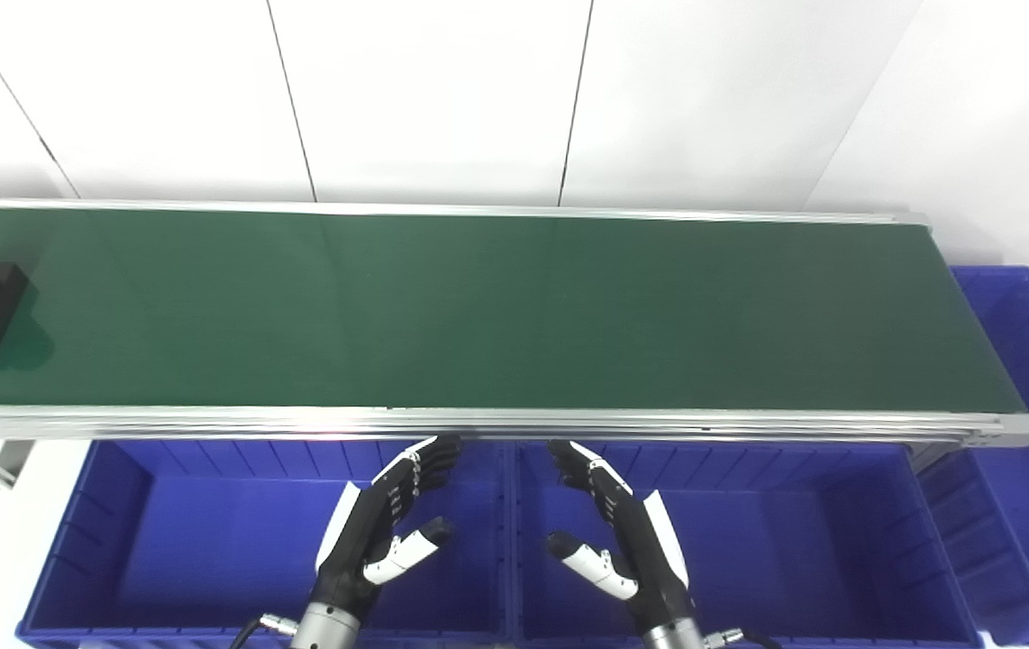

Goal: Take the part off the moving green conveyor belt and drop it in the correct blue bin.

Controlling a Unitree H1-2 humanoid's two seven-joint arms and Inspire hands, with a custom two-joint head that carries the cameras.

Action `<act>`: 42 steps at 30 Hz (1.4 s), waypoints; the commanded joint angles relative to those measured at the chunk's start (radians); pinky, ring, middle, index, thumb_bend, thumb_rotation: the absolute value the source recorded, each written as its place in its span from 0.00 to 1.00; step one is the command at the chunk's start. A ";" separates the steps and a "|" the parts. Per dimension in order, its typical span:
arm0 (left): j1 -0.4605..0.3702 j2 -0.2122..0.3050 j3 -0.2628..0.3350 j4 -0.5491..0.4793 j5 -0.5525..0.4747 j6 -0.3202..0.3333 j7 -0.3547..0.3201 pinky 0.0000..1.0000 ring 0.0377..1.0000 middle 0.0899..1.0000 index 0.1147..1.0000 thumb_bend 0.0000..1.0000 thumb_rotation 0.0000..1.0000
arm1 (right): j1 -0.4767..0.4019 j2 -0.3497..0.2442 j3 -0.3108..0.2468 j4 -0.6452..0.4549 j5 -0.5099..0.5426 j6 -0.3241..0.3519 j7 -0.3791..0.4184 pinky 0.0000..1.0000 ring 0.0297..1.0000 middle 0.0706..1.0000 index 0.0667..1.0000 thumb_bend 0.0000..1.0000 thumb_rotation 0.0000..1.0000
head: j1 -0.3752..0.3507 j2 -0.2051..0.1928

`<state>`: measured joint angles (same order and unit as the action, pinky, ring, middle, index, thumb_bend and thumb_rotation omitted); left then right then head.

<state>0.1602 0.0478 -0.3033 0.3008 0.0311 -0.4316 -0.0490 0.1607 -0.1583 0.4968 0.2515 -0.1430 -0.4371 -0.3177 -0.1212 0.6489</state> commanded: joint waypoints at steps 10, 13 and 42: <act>-0.005 -0.001 -0.005 -0.027 0.002 -0.038 -0.001 0.82 0.83 0.82 0.79 0.89 0.73 | -0.014 0.004 0.003 -0.011 -0.006 -0.033 -0.006 0.81 0.85 0.85 0.82 0.79 0.76 | -0.001 -0.002; -0.005 -0.002 -0.007 -0.028 0.005 -0.038 0.003 0.81 0.83 0.81 0.79 0.89 0.73 | -0.015 0.001 0.005 -0.013 -0.010 -0.033 -0.009 0.81 0.85 0.85 0.82 0.79 0.76 | 0.000 -0.001; -0.004 0.002 -0.008 -0.027 0.006 -0.038 0.007 0.80 0.82 0.81 0.79 0.90 0.73 | -0.015 0.005 0.005 -0.011 -0.007 -0.033 -0.005 0.81 0.84 0.85 0.82 0.79 0.76 | 0.000 -0.001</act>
<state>0.1624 0.0522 -0.3071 0.2997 0.0325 -0.4316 -0.0449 0.1579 -0.1584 0.5013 0.2608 -0.1467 -0.4371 -0.3194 -0.1227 0.6489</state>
